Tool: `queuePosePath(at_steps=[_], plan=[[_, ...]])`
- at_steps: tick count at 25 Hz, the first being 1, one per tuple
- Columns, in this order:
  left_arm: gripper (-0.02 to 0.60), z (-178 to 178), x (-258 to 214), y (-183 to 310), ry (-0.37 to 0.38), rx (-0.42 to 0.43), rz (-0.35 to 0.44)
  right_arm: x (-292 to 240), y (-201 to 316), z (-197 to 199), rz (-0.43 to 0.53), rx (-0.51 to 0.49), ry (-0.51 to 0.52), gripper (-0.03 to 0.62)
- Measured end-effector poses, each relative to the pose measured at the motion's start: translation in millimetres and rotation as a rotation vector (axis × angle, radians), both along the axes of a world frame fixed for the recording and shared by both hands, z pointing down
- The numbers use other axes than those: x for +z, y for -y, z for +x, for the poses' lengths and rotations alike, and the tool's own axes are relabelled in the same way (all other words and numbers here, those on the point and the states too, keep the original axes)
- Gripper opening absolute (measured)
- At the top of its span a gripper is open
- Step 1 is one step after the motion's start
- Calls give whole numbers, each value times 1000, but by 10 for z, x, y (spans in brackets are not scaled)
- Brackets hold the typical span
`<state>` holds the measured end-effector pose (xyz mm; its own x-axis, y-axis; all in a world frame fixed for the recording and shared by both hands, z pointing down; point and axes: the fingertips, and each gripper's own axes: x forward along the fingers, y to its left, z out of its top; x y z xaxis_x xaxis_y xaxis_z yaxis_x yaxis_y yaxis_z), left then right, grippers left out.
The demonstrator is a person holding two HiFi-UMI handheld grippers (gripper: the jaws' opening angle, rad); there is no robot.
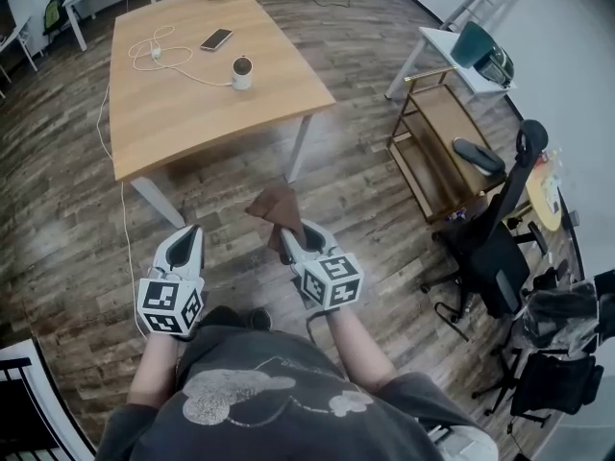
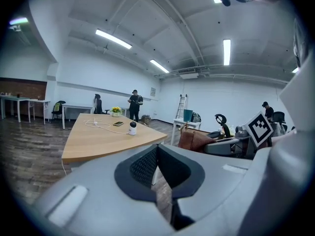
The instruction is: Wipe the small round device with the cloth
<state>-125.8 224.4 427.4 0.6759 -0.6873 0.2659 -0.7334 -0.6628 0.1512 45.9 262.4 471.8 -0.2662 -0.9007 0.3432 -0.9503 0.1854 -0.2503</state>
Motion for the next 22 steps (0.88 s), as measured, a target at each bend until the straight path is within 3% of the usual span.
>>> queuePosePath(at_steps=[6, 13, 22], plan=[[18, 66, -114, 150, -11, -13, 36, 72, 20, -1, -6, -69, -68, 78], [18, 168, 143, 460, -14, 7, -14, 194, 372, -6, -25, -105, -145, 78], [18, 364, 196, 1575, -43, 58, -25, 242, 1497, 181, -51, -51, -137, 78]])
